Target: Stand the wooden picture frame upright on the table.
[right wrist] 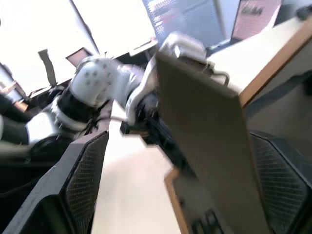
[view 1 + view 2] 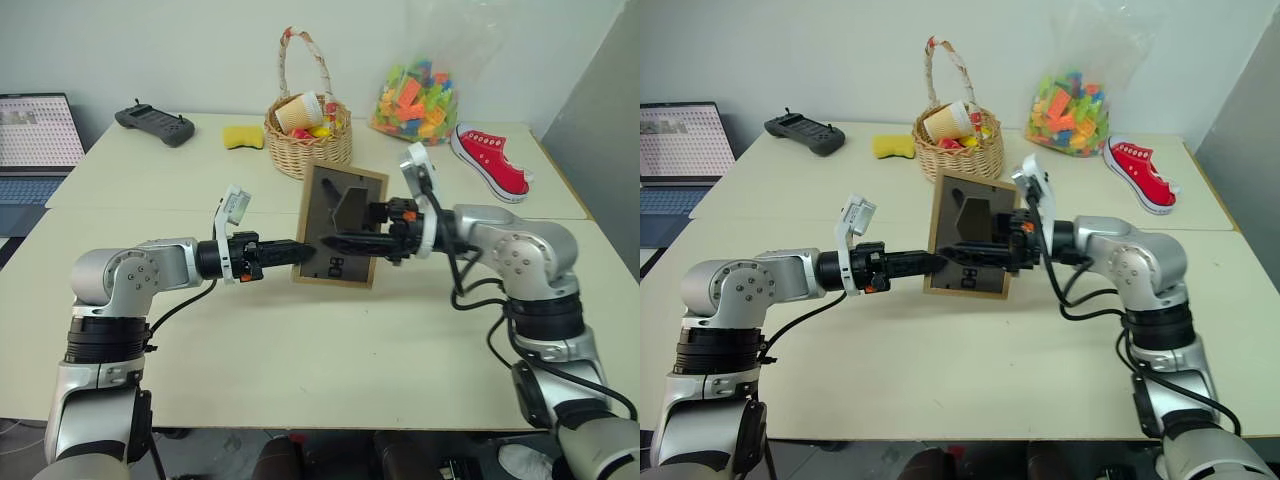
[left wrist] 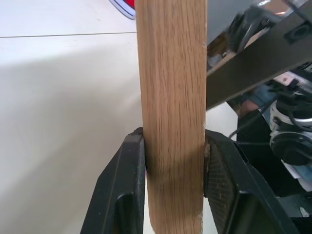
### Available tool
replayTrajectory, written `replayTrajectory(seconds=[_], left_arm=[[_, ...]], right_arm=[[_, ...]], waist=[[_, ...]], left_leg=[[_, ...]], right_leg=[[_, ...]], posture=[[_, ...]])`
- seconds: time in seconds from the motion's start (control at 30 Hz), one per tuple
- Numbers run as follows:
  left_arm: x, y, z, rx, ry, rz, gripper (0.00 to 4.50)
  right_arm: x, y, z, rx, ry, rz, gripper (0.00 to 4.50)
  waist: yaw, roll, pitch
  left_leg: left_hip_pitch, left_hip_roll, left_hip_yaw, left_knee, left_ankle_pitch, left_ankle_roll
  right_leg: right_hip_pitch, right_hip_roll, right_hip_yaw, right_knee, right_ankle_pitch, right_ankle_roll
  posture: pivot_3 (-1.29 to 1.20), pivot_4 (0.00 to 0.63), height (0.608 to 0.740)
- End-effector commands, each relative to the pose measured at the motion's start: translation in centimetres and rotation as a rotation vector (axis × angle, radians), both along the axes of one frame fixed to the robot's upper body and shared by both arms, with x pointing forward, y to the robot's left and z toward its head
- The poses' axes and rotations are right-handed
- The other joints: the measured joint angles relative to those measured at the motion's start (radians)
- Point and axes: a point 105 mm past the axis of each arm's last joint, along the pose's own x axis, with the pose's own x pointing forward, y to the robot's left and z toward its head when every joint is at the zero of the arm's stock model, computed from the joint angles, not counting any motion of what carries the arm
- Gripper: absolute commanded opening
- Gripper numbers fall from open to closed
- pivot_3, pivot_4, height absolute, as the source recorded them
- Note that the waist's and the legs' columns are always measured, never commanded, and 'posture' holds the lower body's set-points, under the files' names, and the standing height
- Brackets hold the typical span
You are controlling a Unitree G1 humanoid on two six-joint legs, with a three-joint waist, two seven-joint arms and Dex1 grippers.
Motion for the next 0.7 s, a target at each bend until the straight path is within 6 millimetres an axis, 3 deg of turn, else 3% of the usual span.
replayTrajectory(seconds=[0.03, 0.2, 0.4, 0.47, 0.57, 0.7], left_arm=[[-0.7, 0.0, 1.4, -0.063, -0.024, -0.018, 1.34], [-1.5, 0.0, 0.7, -0.077, 0.083, -0.024, 1.34], [-1.8, 0.2, 1.4, -0.179, 0.218, -0.037, 1.34], [-1.9, 0.0, 1.6, -0.208, 0.247, -0.053, 1.34], [-2.0, -0.3, 2.0, -0.250, 0.272, -0.075, 1.34], [-2.7, -0.9, 1.5, -0.252, 0.312, -0.116, 1.34]], right_arm=[[0.3, -2.7, 0.6, -0.038, -0.108, -0.082, 4.40], [1.6, -6.8, 1.5, -0.135, -0.412, -0.306, 4.40], [2.7, -10.2, -2.9, -0.553, -1.202, -0.364, 4.40], [2.8, -10.3, -4.0, -0.608, -1.412, -0.324, 4.40], [3.0, -9.3, -4.1, -0.577, -1.633, -0.282, 4.40], [3.3, -7.1, -2.0, -0.430, -1.827, -0.333, 4.40]], waist=[[0.000, 0.000, 0.000], [0.001, 0.000, 0.000], [0.002, -0.001, 0.000], [0.000, -0.001, 0.001], [-0.006, -0.001, 0.001], [-0.012, -0.001, 0.001]], left_leg=[[0.000, 0.000, 0.000, 0.000, 0.000, 0.000], [-0.001, -0.001, -0.001, 0.000, 0.000, 0.001], [-0.001, -0.001, -0.002, 0.001, 0.000, 0.001], [-0.001, -0.001, -0.001, 0.002, 0.001, 0.001], [0.000, -0.001, -0.001, 0.002, 0.003, -0.004], [0.001, 0.001, -0.002, 0.001, 0.006, -0.009]], right_leg=[[0.000, 0.000, 0.000, 0.000, 0.000, 0.000], [0.000, 0.000, -0.001, 0.000, 0.000, 0.000], [0.001, 0.000, -0.002, -0.001, 0.000, 0.000], [0.001, 0.000, -0.001, 0.001, 0.000, 0.001], [0.000, 0.000, 0.000, 0.002, 0.000, 0.001], [0.000, -0.001, 0.000, 0.004, 0.000, 0.000]], posture=[[0.00, 0.150, 0.740], [0.00, 0.150, 0.740], [0.00, 0.150, 0.740], [0.00, 0.150, 0.740], [0.00, 0.150, 0.740], [0.00, 0.150, 0.740]])
